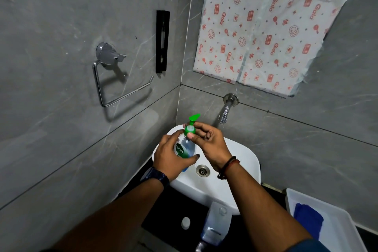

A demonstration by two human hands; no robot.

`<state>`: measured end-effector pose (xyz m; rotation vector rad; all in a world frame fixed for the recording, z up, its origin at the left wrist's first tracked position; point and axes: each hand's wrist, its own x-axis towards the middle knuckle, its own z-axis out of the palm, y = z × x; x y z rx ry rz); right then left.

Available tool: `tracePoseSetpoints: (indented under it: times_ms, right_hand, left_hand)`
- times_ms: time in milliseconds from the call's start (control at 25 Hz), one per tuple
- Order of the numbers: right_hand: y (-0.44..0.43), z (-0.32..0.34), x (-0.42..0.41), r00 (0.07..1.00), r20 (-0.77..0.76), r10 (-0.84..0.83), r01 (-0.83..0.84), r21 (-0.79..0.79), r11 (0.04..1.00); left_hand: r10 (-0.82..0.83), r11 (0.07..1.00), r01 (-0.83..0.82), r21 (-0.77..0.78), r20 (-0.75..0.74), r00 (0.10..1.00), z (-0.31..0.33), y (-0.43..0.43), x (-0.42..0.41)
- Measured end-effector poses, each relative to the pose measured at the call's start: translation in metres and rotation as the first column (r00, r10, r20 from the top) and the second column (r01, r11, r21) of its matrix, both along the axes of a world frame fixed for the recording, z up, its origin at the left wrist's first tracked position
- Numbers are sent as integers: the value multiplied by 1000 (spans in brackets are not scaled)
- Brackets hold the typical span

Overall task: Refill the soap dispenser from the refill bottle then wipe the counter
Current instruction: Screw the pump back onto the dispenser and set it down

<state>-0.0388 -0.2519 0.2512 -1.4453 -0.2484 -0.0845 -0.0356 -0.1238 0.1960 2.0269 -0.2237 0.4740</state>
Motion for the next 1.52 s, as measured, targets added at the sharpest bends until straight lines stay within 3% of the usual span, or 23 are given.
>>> tracePoseSetpoints:
  times_ms: [200, 400, 520, 680, 840, 1000, 1120, 1280, 1400, 1520]
  right_hand:
    - [-10, 6, 0, 992, 2, 123, -122, -112, 986]
    - [-5, 11, 0, 995, 79, -67, 93, -402, 911]
    - [-1, 6, -1, 989, 84, -122, 142, -293, 945]
    - [7, 5, -4, 949, 107, -297, 315, -312, 896]
    - [13, 3, -8, 965, 116, -237, 259, -236, 937]
    - [15, 2, -9, 923, 142, -358, 385, -305, 871]
    - [14, -1, -9, 955, 134, -265, 293, -281, 914]
    - [16, 1, -9, 932, 135, -337, 363, -317, 876]
    - [16, -1, -9, 962, 116, -246, 270, -309, 912]
    - [19, -2, -8, 935, 111, -337, 354, -300, 886]
  left_hand:
    - [-56, 998, 56, 17, 18, 998, -1, 4, 5]
    - [-46, 998, 46, 33, 18, 999, -8, 7, 5]
    - [-22, 1000, 22, 11, 23, 1000, -6, 7, 6]
    - [-21, 1000, 21, 21, 24, 999, -5, 7, 7]
    - [-26, 999, 26, 36, -2, 1000, -7, 8, 6]
    - [-10, 999, 10, 33, 2, 1000, -7, 8, 5]
    - [-16, 1000, 17, 12, -9, 1000, -7, 8, 6]
    - [-17, 999, 17, 34, -16, 1000, -8, 9, 5]
    - [-26, 999, 26, 19, -24, 999, -9, 11, 4]
    - [-29, 999, 29, 21, -13, 999, -9, 12, 3]
